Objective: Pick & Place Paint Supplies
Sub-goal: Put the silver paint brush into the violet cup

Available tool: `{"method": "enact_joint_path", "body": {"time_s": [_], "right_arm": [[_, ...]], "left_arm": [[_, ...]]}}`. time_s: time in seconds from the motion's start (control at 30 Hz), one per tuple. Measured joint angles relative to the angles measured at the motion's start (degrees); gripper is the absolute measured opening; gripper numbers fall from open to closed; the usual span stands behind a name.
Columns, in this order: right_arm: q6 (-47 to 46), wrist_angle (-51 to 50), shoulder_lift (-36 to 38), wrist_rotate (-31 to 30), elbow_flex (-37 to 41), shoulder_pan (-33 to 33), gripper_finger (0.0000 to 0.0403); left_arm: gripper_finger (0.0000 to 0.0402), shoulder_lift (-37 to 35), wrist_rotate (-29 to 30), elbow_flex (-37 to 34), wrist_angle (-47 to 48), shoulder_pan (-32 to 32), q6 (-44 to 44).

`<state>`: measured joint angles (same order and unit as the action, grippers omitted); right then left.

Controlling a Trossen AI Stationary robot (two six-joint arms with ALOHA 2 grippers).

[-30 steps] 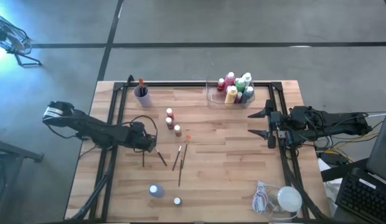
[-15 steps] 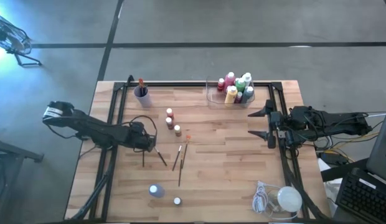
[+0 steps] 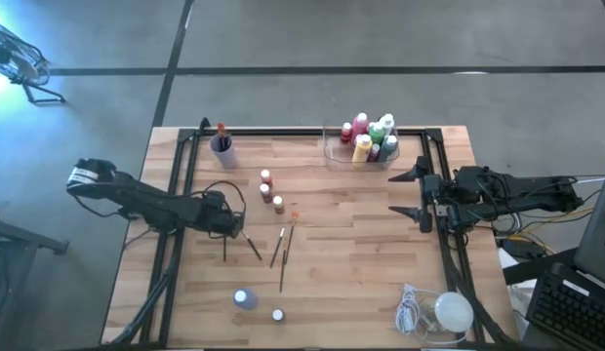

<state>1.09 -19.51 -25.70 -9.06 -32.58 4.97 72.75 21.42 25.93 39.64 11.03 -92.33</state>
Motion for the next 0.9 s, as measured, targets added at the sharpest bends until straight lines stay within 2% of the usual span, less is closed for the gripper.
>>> {"method": "enact_joint_path", "body": {"time_s": [0.23,0.9], "right_arm": [[0.00,-0.02,-0.02,0.00,0.00,0.01,0.0354],[0.01,-0.01,0.01,0.01,0.00,-0.02,0.0294]], "left_arm": [[0.0085,0.00,0.02,0.00,-0.17,0.00,0.02],[0.0018,0.02,0.78,0.02,-0.52,0.02,1.82]]}}
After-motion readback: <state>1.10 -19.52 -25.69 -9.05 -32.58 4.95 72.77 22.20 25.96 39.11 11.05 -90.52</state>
